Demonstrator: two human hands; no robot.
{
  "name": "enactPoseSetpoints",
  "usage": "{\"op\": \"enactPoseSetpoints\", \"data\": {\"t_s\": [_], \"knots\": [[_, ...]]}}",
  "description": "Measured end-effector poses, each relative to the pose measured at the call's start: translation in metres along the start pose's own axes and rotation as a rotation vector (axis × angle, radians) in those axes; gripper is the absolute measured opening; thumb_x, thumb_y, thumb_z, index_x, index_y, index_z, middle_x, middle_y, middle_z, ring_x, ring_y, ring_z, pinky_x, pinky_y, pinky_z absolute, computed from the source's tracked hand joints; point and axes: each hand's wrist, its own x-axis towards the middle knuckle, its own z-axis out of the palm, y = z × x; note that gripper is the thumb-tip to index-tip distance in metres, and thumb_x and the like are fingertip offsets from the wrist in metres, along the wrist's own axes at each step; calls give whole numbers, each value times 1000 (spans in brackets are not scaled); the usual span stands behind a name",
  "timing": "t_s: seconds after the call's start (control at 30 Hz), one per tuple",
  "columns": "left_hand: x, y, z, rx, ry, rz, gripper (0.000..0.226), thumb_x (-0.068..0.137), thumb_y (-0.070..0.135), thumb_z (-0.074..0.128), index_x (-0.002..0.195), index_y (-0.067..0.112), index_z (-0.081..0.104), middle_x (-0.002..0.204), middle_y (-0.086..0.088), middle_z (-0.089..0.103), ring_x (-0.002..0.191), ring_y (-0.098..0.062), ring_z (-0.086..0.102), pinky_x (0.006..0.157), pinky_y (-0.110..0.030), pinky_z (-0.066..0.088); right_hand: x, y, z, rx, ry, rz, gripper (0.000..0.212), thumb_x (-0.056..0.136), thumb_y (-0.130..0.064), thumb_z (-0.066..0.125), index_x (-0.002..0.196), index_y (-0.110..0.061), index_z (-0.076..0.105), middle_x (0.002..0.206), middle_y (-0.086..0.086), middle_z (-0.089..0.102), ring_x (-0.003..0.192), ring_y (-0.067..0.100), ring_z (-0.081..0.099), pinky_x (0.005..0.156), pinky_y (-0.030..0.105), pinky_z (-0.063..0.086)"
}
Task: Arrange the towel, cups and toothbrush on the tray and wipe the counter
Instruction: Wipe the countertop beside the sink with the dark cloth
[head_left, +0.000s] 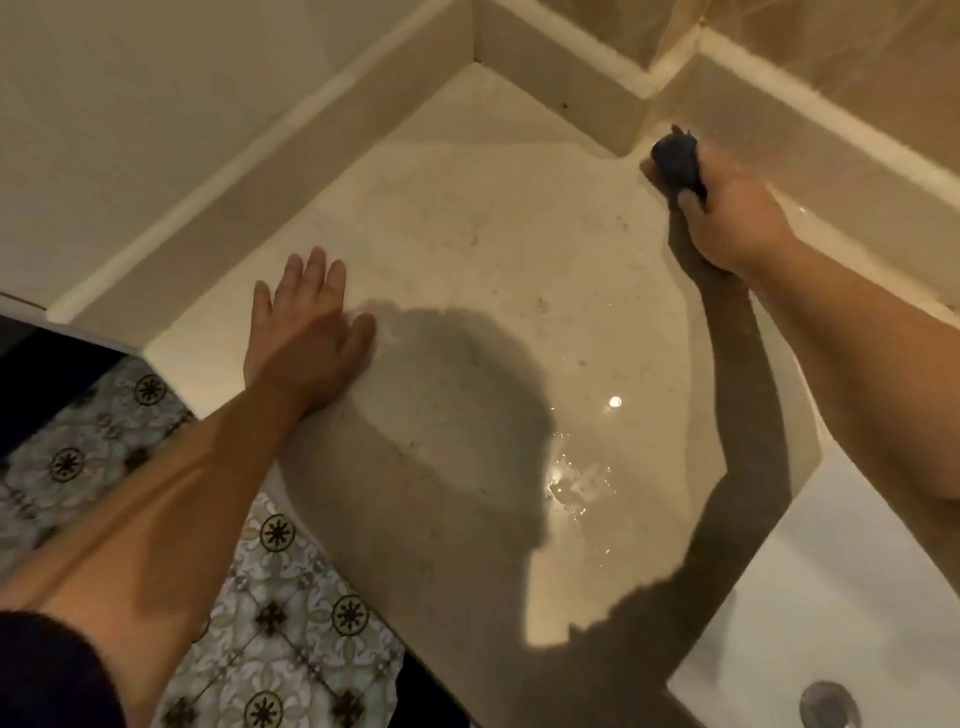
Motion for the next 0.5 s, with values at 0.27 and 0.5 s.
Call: {"op": "enactPoseSetpoints", "data": {"t_s": [0.27,0.5], "knots": [[-1,0,0,-67,25,5,70,95,57,25,152,17,16,164,-12,13,150,-31,7,117,-59,7,2,-4,20,-275,-84,-207,51,94,-28,37,128,10,44,139,31,41,120,48,41,100,51,34],[5,2,3,-8,-31,-29,75,94,59,13,156,16,7,165,-8,1,151,-28,-2,119,-56,2,-179,-111,64,-9,-215,-465,46,92,-14,55,131,9,50,142,29,45,129,45,46,105,59,34]]}}
